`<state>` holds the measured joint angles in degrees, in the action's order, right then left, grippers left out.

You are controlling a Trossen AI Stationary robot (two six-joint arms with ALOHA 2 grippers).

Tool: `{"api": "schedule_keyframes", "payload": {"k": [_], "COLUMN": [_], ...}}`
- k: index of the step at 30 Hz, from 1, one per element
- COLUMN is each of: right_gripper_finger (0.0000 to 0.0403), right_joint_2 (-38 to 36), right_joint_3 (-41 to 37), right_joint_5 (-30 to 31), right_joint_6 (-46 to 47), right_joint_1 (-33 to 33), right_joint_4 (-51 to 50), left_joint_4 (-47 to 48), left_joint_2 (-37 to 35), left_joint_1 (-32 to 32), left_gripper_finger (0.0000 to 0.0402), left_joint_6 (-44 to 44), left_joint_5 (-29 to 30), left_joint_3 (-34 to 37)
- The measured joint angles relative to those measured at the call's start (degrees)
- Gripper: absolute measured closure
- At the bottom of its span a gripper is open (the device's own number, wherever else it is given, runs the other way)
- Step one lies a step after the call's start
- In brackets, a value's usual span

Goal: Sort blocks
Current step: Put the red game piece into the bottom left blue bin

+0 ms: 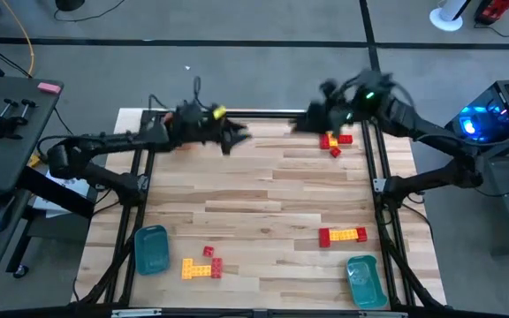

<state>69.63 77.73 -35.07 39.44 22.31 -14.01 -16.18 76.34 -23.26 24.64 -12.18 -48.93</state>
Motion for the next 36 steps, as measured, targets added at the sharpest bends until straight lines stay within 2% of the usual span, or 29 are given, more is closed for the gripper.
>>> {"api": "schedule_keyframes", "payload": {"k": [3,6,8,10,14,16,18,22,26,29,33,34,36], "right_gripper_finger": [0.0203,0.0203,0.0203,0.0203,0.0203,0.0203,0.0203,0.0203,0.0211,0.0255,0.0373,0.0387,0.0388], "right_joint_2": [0.3,0.7,1.0,1.0,1.0,1.0,1.0,1.0,1.7,3.9,7.7,8.7,10.7], "right_joint_3": [-0.1,-2.3,-5.2,-9.0,-17.5,-21.7,-24.9,-30.0,-33.1,-33.7,-32.7,-32.2,-31.0], "right_joint_5": [11.0,23.7,27.9,29.1,29.0,29.3,32.1,41.4,45.7,45.3,43.3,43.4,42.6], "right_joint_6": [-0.7,5.5,12.7,19.4,31.5,37.8,43.0,53.1,57.5,55.7,54.6,54.6,55.8], "right_joint_1": [-7.0,-14.7,-19.7,-25.2,-36.3,-40.9,-45.1,-50.9,-53.3,-54.0,-54.9,-55.2,-55.5], "right_joint_4": [-20.0,-38.0,-44.7,-47.5,-43.6,-39.8,-36.8,-31.3,-27.2,-26.7,-26.7,-26.8,-28.4], "left_joint_4": [-3.5,-3.7,-3.9,-6.5,-20.2,-27.1,-31.8,-35.3,-37.8,-37.3,-36.5,-36.5,-36.5], "left_joint_2": [0.6,0.9,0.9,0.9,1.0,1.0,1.0,0.9,0.9,0.9,0.9,0.9,0.9], "left_joint_1": [7.1,12.2,14.6,16.7,21.4,24.3,27.5,34.2,42.0,48.0,53.6,54.3,55.0], "left_gripper_finger": [0.0161,0.0161,0.0161,0.0161,0.0161,0.0161,0.0161,0.0161,0.0161,0.0161,0.0161,0.0161,0.0161], "left_joint_6": [-1.7,-0.2,2.6,6.9,15.8,19.0,21.2,24.0,27.6,28.4,26.5,26.1,25.5], "left_joint_5": [0.0,0.1,0.2,0.3,1.9,6.2,12.0,22.7,28.0,35.0,45.9,47.7,49.2], "left_joint_3": [2.0,4.9,7.2,10.0,15.7,18.0,19.3,19.6,19.6,19.6,19.6,19.6,19.6]}}
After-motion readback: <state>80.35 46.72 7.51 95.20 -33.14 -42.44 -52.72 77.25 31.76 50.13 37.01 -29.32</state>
